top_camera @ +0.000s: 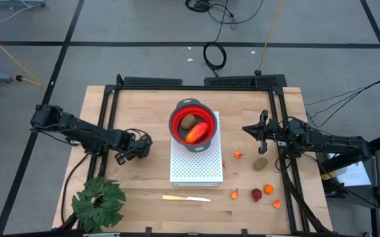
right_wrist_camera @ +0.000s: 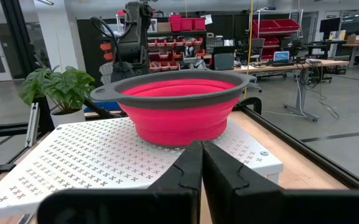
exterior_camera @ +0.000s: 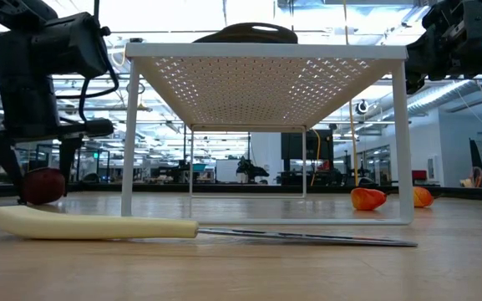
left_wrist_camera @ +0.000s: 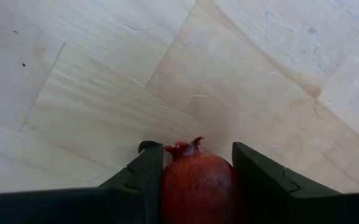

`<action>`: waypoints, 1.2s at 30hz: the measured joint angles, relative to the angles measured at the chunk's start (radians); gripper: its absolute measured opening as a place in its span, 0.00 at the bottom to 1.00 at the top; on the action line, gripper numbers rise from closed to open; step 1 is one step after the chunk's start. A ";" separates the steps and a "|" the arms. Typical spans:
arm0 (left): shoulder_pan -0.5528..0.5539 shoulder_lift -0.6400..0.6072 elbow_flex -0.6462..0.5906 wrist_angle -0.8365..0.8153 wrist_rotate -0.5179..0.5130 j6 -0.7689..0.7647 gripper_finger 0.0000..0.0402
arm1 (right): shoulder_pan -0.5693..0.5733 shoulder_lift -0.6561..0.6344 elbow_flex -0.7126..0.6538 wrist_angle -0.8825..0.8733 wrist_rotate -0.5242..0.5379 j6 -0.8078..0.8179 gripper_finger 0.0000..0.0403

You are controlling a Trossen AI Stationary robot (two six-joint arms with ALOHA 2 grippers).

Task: Pick & Place Fruit
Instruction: Put the pomegranate into the red strainer bowl on the shelf

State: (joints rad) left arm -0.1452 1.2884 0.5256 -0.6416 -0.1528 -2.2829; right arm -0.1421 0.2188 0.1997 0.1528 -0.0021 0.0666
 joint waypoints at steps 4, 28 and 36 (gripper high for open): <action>0.001 -0.022 0.019 -0.015 -0.034 0.034 0.44 | 0.000 0.000 0.000 0.000 0.000 0.000 0.01; 0.000 -0.462 0.028 0.395 -0.323 0.945 0.46 | 0.000 0.000 0.000 0.000 0.000 0.000 0.01; 0.000 -0.503 0.030 0.784 -0.382 1.310 0.41 | 0.000 0.000 0.000 -0.005 0.000 0.000 0.01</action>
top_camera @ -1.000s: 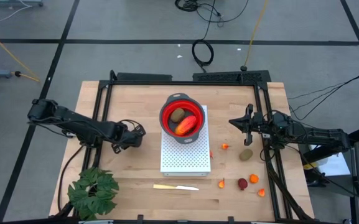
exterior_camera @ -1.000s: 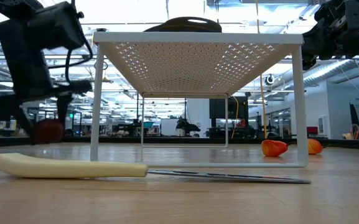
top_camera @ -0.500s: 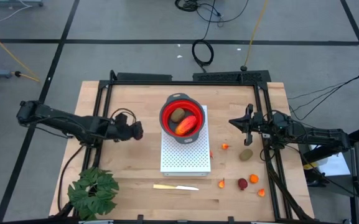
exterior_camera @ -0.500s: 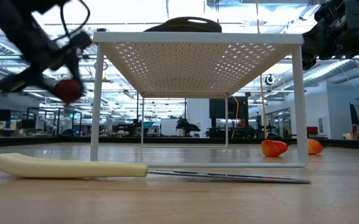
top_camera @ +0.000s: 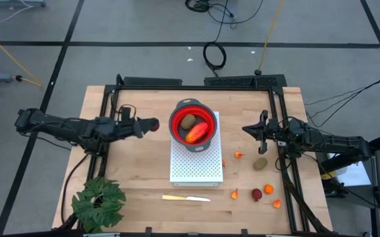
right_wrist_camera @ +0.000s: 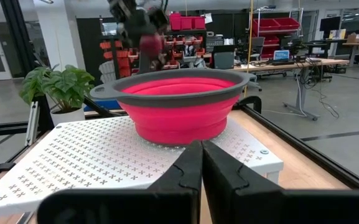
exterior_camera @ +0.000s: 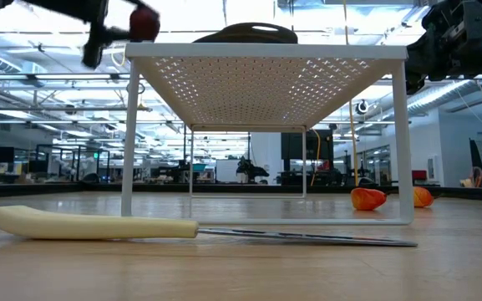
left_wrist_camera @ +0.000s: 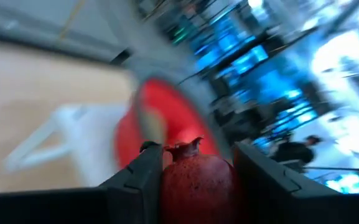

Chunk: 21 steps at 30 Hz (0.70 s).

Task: Pick & Place Fruit
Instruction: Put the pomegranate into the red strainer bowl on the shelf

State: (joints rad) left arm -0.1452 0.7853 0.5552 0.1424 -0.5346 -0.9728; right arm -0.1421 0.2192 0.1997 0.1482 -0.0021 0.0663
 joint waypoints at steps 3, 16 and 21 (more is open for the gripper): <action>-0.001 0.000 0.000 0.166 0.002 0.125 0.40 | 0.000 0.000 0.000 -0.002 0.000 0.000 0.01; -0.001 0.000 0.000 0.532 0.192 0.593 0.42 | 0.000 0.000 0.000 -0.002 0.000 0.000 0.01; -0.001 0.000 0.000 0.581 0.251 0.815 0.41 | 0.000 0.000 0.000 -0.002 0.000 0.000 0.01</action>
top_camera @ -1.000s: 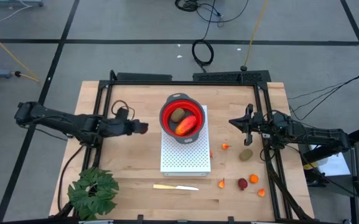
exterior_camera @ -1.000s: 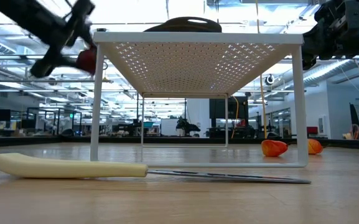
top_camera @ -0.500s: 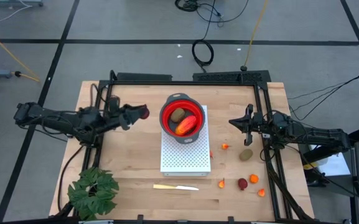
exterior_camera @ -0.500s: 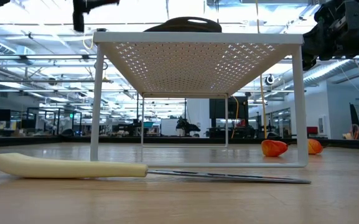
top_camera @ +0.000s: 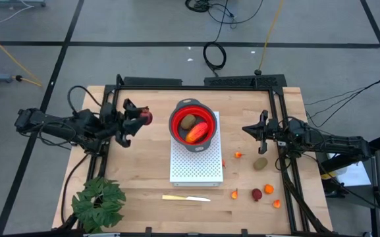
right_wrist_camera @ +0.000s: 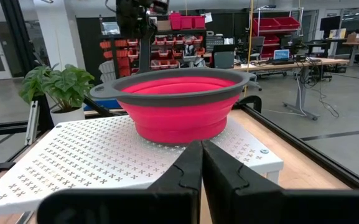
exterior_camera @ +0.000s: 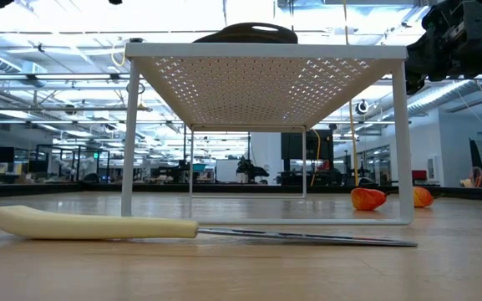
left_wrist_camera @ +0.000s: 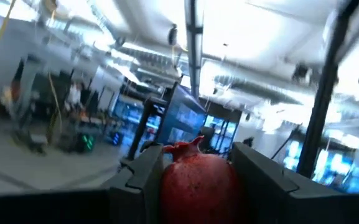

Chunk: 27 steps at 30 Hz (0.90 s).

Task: Pick & Place Fruit
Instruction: Put the pomegranate into the red strainer bowl on the shelf

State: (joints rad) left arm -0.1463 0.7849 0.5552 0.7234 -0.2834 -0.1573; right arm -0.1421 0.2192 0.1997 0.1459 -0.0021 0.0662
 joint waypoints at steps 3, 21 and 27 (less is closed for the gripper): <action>0.000 0.000 0.000 0.000 0.014 0.138 0.44 | 0.000 0.000 0.000 0.000 0.000 0.000 0.01; 0.000 0.000 0.000 0.006 0.013 0.339 0.42 | 0.000 0.000 0.000 0.000 0.000 0.000 0.01; 0.000 0.000 0.000 0.031 -0.058 0.177 0.44 | 0.000 0.000 0.000 0.000 0.000 0.000 0.01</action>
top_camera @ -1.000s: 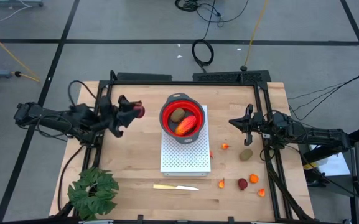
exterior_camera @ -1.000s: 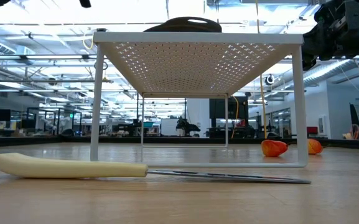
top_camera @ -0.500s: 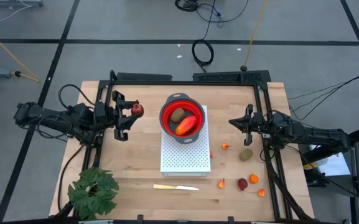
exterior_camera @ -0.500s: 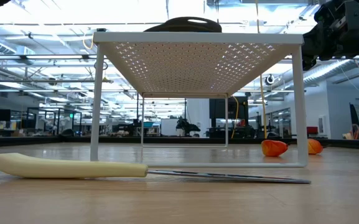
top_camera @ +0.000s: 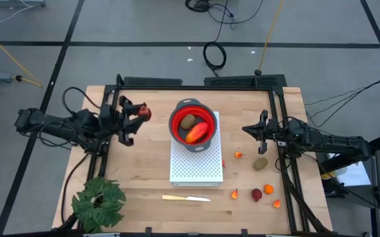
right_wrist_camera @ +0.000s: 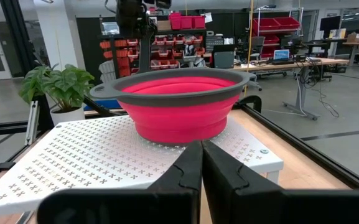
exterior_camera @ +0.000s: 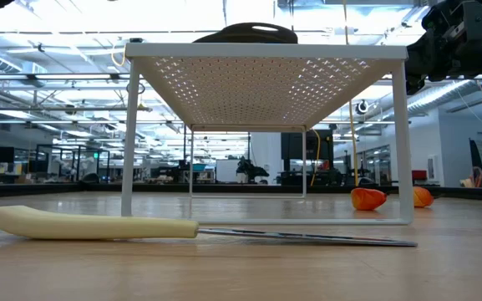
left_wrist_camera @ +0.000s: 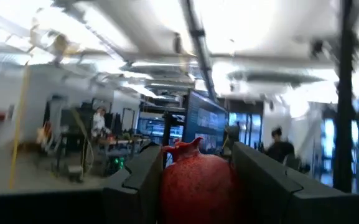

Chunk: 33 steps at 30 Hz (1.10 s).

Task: Pick & Place Fruit
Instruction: Put the pomegranate into the red strainer bowl on the shelf

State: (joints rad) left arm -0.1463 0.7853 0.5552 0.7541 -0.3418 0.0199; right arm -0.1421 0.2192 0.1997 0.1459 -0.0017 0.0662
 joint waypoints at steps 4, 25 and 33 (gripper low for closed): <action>0.000 0.000 0.000 0.005 -0.122 -0.210 0.48 | 0.000 0.000 0.000 0.000 0.000 0.000 0.01; 0.119 0.288 0.203 -0.159 -0.171 -0.397 0.47 | 0.000 0.000 0.000 0.001 0.000 0.000 0.01; 0.176 0.442 0.454 -0.538 0.018 -0.395 0.44 | 0.000 0.000 0.000 0.001 0.001 0.000 0.01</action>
State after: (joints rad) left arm 0.0298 1.2277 1.0087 0.2160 -0.3241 -0.3755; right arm -0.1421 0.2188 0.1997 0.1466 -0.0010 0.0662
